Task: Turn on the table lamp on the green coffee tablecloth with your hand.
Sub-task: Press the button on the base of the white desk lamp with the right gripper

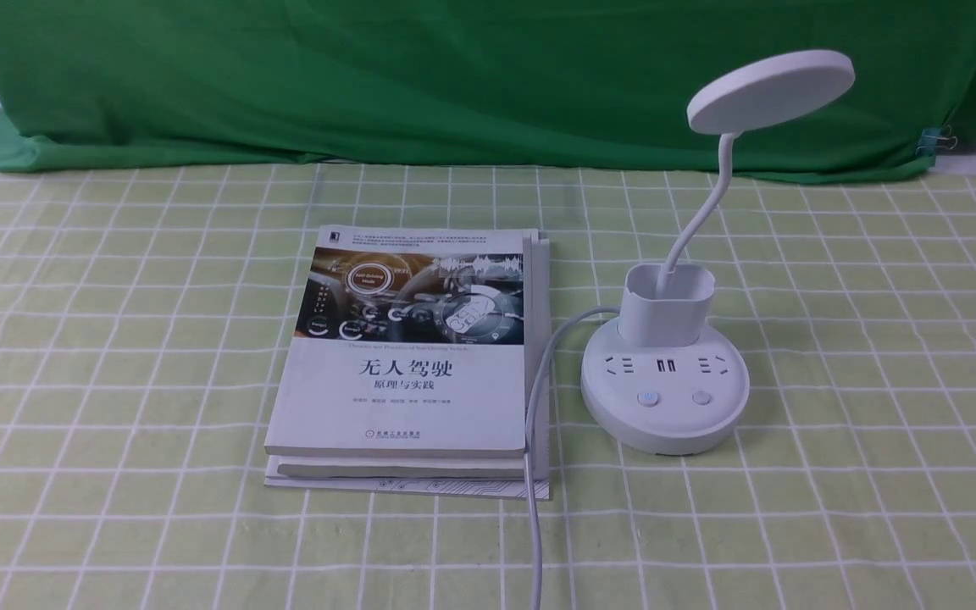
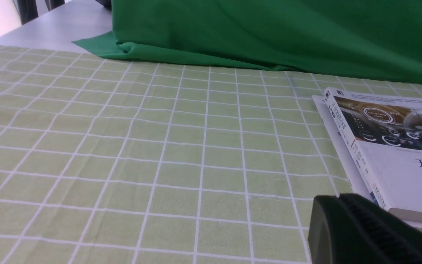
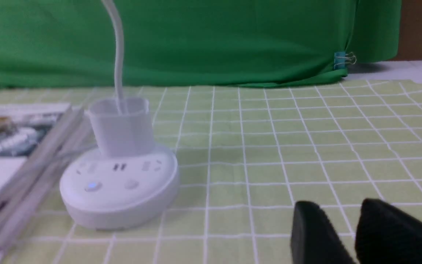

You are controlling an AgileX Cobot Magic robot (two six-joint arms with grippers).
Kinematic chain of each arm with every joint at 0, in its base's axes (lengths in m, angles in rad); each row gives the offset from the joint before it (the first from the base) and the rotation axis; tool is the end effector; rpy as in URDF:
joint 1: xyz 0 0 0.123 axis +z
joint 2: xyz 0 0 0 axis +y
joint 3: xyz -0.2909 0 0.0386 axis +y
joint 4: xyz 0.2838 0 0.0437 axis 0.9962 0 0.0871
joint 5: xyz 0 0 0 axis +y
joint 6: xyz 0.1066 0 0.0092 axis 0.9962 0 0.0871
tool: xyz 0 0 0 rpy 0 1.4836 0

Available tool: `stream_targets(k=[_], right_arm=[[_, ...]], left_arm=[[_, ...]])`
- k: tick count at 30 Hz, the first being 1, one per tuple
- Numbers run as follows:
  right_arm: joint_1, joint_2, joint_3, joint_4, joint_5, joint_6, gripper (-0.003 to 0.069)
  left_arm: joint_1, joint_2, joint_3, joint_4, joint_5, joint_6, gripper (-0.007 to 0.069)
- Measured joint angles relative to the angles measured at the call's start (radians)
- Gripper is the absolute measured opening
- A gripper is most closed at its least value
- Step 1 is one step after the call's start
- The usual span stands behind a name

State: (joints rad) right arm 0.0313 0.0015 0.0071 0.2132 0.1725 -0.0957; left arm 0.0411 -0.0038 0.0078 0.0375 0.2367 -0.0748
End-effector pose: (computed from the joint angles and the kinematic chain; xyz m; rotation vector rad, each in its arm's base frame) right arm 0.0996 0.0070 0.1936 0.0415 1.6622 0.1407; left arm 0.0985 0.0050 0.1866 -0.0750 1.7225 0.0096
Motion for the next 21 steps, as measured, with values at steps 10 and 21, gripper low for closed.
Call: stream_targets(k=[10,21], right_arm=[[0.000,0.000,0.000,0.002,-0.184,0.358,0.0239],[0.000,0.037,-0.037,0.007,-0.126,0.401,0.0061]], left_arm=[[0.000,0.000,0.000,0.000,0.000,0.000,0.0003],[0.000,0.000,0.000,0.000,0.000,0.000,0.0003]])
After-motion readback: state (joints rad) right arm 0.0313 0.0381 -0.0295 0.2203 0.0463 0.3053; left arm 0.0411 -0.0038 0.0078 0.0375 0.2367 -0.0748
